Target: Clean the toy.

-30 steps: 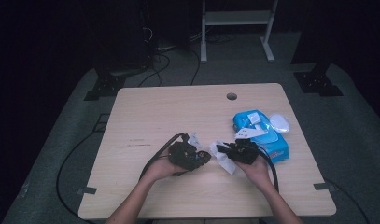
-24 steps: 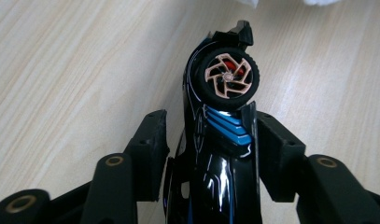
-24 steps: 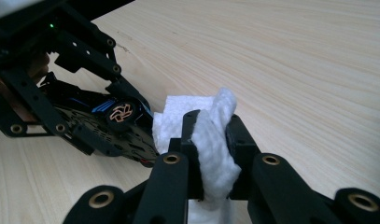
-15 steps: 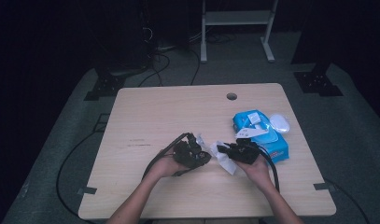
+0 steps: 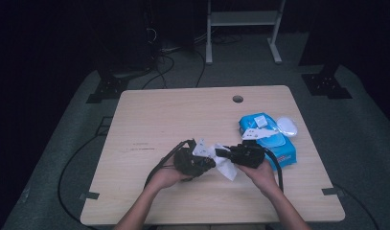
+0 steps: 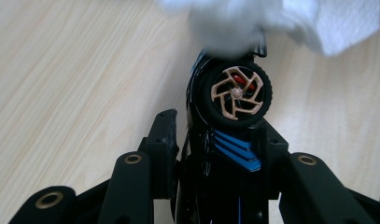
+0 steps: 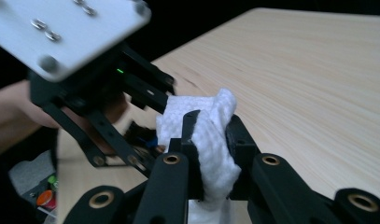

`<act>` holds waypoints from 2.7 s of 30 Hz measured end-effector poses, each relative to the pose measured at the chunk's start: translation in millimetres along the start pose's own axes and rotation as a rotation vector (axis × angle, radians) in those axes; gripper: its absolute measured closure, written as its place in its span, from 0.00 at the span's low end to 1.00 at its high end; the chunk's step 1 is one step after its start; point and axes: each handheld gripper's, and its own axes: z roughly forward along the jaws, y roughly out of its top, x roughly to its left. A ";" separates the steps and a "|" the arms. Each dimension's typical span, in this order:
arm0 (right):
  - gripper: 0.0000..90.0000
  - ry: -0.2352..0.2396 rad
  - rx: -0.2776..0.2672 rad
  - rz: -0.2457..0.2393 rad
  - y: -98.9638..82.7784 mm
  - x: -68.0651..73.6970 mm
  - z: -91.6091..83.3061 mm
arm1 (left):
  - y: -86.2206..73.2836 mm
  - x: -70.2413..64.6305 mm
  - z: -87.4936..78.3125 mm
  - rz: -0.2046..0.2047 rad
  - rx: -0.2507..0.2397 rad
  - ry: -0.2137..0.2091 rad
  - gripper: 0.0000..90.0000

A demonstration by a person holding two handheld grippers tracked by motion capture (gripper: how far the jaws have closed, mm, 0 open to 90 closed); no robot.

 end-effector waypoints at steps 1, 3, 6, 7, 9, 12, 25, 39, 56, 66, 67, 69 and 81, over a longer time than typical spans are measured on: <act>0.89 0.008 0.000 -0.015 2.3 4.6 1.0 | -1.0 -0.8 -1.5 -0.007 -0.023 -0.015 0.65; 0.89 0.002 0.004 -0.049 4.7 11.7 2.0 | -3.6 -1.1 -4.4 -0.016 -0.058 -0.022 0.66; 0.89 -0.019 0.016 -0.061 3.9 10.6 1.9 | -7.9 -0.8 -8.2 -0.027 -0.065 -0.018 0.66; 0.89 -0.038 0.029 -0.071 2.8 9.9 2.3 | -8.9 -0.3 -9.3 -0.028 -0.067 -0.020 0.66; 0.89 -0.049 0.041 -0.069 1.2 7.8 2.0 | -11.2 0.0 -10.2 -0.040 -0.077 -0.025 0.66; 0.89 -0.025 0.016 -0.063 4.8 12.3 1.9 | -11.1 -1.3 -6.0 -0.026 -0.062 -0.021 0.66; 0.89 -0.060 0.035 -0.133 8.1 25.0 2.4 | -11.2 -3.3 -11.6 -0.025 -0.095 -0.015 0.66; 0.89 -0.049 0.004 -0.064 3.0 16.1 0.7 | -14.1 -0.2 -13.6 -0.047 -0.134 -0.047 0.66; 0.89 -0.022 -0.028 -0.033 2.2 10.5 -3.6 | -13.6 -0.3 -17.4 -0.054 -0.166 -0.053 0.70; 0.89 -0.003 -0.053 -0.012 1.8 11.1 -5.1 | -12.8 -0.3 -16.8 -0.058 -0.180 -0.065 0.70; 0.89 0.007 -0.059 -0.017 4.3 13.1 -5.6 | -12.7 -0.7 -16.7 -0.060 -0.185 -0.066 0.70; 0.89 -0.008 -0.043 -0.034 4.5 12.6 -4.7 | -12.3 -1.1 -17.0 -0.056 -0.181 -0.063 0.70; 0.89 -0.014 -0.050 0.012 -2.9 4.8 -5.2 | -12.4 1.3 -22.8 -0.050 -0.208 -0.054 0.70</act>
